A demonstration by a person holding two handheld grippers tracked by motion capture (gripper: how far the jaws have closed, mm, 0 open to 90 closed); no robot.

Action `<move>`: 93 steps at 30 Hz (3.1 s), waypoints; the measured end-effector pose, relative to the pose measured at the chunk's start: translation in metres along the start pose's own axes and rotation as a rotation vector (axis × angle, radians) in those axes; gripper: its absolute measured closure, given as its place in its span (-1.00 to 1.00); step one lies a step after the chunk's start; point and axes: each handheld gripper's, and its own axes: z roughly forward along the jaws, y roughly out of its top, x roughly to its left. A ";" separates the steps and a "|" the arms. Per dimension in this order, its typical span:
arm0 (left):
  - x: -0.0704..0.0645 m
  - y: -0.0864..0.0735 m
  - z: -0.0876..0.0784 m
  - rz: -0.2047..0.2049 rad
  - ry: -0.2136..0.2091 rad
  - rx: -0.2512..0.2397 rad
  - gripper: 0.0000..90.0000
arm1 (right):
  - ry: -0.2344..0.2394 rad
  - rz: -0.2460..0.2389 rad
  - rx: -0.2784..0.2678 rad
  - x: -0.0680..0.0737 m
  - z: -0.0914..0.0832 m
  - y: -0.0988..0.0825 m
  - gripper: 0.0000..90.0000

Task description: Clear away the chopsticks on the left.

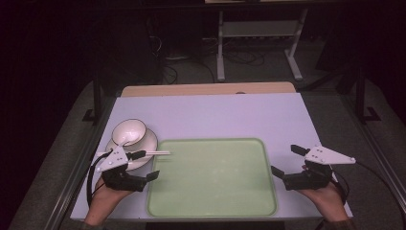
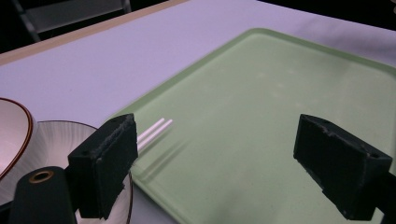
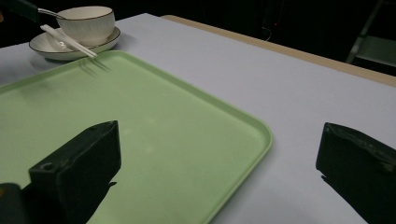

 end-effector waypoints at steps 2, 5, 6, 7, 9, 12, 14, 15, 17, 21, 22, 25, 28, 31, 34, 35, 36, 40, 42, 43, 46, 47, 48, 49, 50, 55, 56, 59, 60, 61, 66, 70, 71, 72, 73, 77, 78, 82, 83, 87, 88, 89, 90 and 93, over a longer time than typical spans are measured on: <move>0.000 -0.001 0.000 -0.002 0.003 0.007 -0.70 | -0.003 -0.001 0.000 -0.001 0.000 0.000 -1.00; 0.001 -0.002 0.001 -0.004 0.005 0.019 -0.69 | -0.007 0.002 0.011 -0.002 0.000 -0.002 -1.00; 0.001 -0.002 0.001 -0.004 0.005 0.020 -0.69 | -0.010 0.003 0.017 -0.003 0.000 -0.003 -1.00; 0.001 -0.002 0.001 -0.001 0.004 0.026 -0.69 | -0.012 0.006 0.020 -0.003 0.000 -0.004 -1.00; 0.001 -0.003 0.001 -0.002 0.005 0.033 -0.69 | -0.015 0.008 0.029 -0.004 0.001 -0.006 -1.00; 0.002 -0.005 0.001 -0.007 0.008 0.045 -0.67 | -0.017 0.012 0.051 -0.006 0.003 -0.009 -1.00; 0.002 -0.006 0.001 -0.008 0.010 0.051 -0.67 | -0.020 0.016 0.065 -0.006 0.004 -0.011 -1.00; 0.002 -0.007 0.002 -0.010 0.012 0.058 -0.67 | -0.016 0.019 0.077 -0.006 0.005 -0.013 -1.00; 0.002 -0.009 0.003 -0.007 0.016 0.076 -0.67 | -0.015 0.014 0.093 -0.006 0.007 -0.015 -1.00; 0.003 -0.012 0.005 -0.015 0.008 0.094 -0.63 | -0.016 0.017 0.118 -0.007 0.008 -0.019 -1.00; 0.003 -0.013 0.006 -0.016 0.008 0.099 -0.60 | -0.016 0.020 0.122 -0.007 0.009 -0.020 -1.00; 0.005 -0.015 0.006 -0.025 0.009 0.111 -0.54 | -0.024 0.026 0.135 -0.008 0.009 -0.023 -1.00; 0.007 -0.016 0.007 -0.031 0.014 0.118 -0.47 | -0.034 0.032 0.156 -0.010 0.008 -0.029 -1.00; 0.007 -0.018 0.007 -0.027 0.017 0.132 -0.35 | -0.048 0.033 0.176 -0.012 0.006 -0.035 -1.00; 0.008 -0.018 0.008 -0.038 0.020 0.136 -0.21 | -0.060 0.050 0.183 -0.014 0.004 -0.041 -1.00; 0.008 -0.018 0.008 -0.039 0.022 0.140 -0.16 | -0.059 0.054 0.186 -0.014 0.004 -0.042 -1.00; 0.008 -0.018 0.009 -0.042 0.024 0.141 -0.09 | -0.060 0.058 0.192 -0.013 0.004 -0.044 -1.00; 0.011 -0.019 0.010 -0.055 0.024 0.159 0.16 | -0.061 0.055 0.211 -0.013 0.005 -0.049 -1.00; 0.012 -0.019 0.011 -0.058 0.028 0.168 0.27 | -0.061 0.063 0.209 -0.013 0.005 -0.050 -1.00; 0.012 -0.018 0.012 -0.061 0.030 0.172 0.33 | -0.062 0.067 0.210 -0.013 0.005 -0.051 -1.00; 0.013 -0.015 0.015 -0.048 0.045 0.187 0.56 | -0.068 0.072 0.217 -0.014 0.004 -0.054 -1.00; 0.013 -0.014 0.016 -0.048 0.054 0.189 0.64 | -0.068 0.075 0.221 -0.013 0.003 -0.055 -1.00; 0.014 -0.013 0.017 -0.052 0.052 0.189 0.71 | -0.068 0.075 0.225 -0.014 0.003 -0.057 -1.00; 0.015 -0.012 0.018 -0.054 0.048 0.191 0.75 | -0.069 0.077 0.226 -0.014 0.002 -0.057 -1.00; 0.015 -0.012 0.019 -0.054 0.046 0.195 0.81 | -0.071 0.080 0.227 -0.014 0.001 -0.058 -1.00; 0.016 -0.008 0.027 -0.051 0.039 0.227 0.99 | -0.080 0.093 0.222 -0.016 -0.003 -0.061 -1.00; 0.017 -0.007 0.029 -0.052 0.043 0.232 0.99 | -0.081 0.095 0.221 -0.016 -0.003 -0.061 -1.00; 0.019 -0.005 0.033 -0.050 0.054 0.242 0.99 | -0.083 0.094 0.218 -0.016 -0.003 -0.060 -1.00; 0.019 -0.005 0.034 -0.054 0.053 0.241 0.99 | -0.083 0.092 0.218 -0.016 -0.003 -0.060 -1.00; 0.021 -0.004 0.036 -0.055 0.054 0.245 0.99 | -0.084 0.091 0.218 -0.016 -0.003 -0.060 -1.00; 0.024 -0.002 0.045 -0.057 0.047 0.250 0.99 | -0.082 0.090 0.218 -0.016 -0.002 -0.060 -1.00; 0.025 0.000 0.053 -0.053 0.040 0.262 0.99 | -0.081 0.094 0.215 -0.016 -0.003 -0.059 -1.00; 0.025 0.001 0.055 -0.054 0.039 0.264 0.99 | -0.080 0.093 0.213 -0.016 -0.003 -0.059 -1.00; 0.025 0.001 0.057 -0.053 0.040 0.267 0.99 | -0.080 0.095 0.210 -0.016 -0.003 -0.059 -1.00; 0.025 0.002 0.059 -0.051 0.038 0.274 0.99 | -0.080 0.095 0.210 -0.016 -0.003 -0.059 -1.00; 0.026 0.003 0.064 -0.050 0.041 0.288 0.99 | -0.081 0.095 0.210 -0.016 -0.003 -0.059 -1.00; 0.026 0.003 0.066 -0.050 0.042 0.289 0.99 | -0.080 0.094 0.210 -0.016 -0.003 -0.059 -1.00; 0.026 0.003 0.070 -0.048 0.046 0.306 0.99 | -0.080 0.095 0.207 -0.017 -0.004 -0.059 -1.00; 0.026 0.003 0.071 -0.048 0.048 0.310 0.99 | -0.080 0.094 0.206 -0.017 -0.004 -0.059 -1.00; 0.028 0.003 0.074 -0.051 0.058 0.319 0.99 | -0.080 0.092 0.207 -0.017 -0.004 -0.059 -1.00; 0.028 0.003 0.075 -0.051 0.059 0.320 0.99 | -0.080 0.092 0.207 -0.017 -0.004 -0.059 -1.00; 0.029 0.003 0.075 -0.050 0.060 0.326 0.99 | -0.081 0.093 0.206 -0.017 -0.005 -0.058 -1.00; 0.029 0.002 0.076 -0.054 0.065 0.328 0.99 | -0.081 0.094 0.204 -0.017 -0.005 -0.058 -1.00; 0.031 0.003 0.078 -0.061 0.073 0.330 1.00 | -0.085 0.094 0.199 -0.018 -0.006 -0.058 -1.00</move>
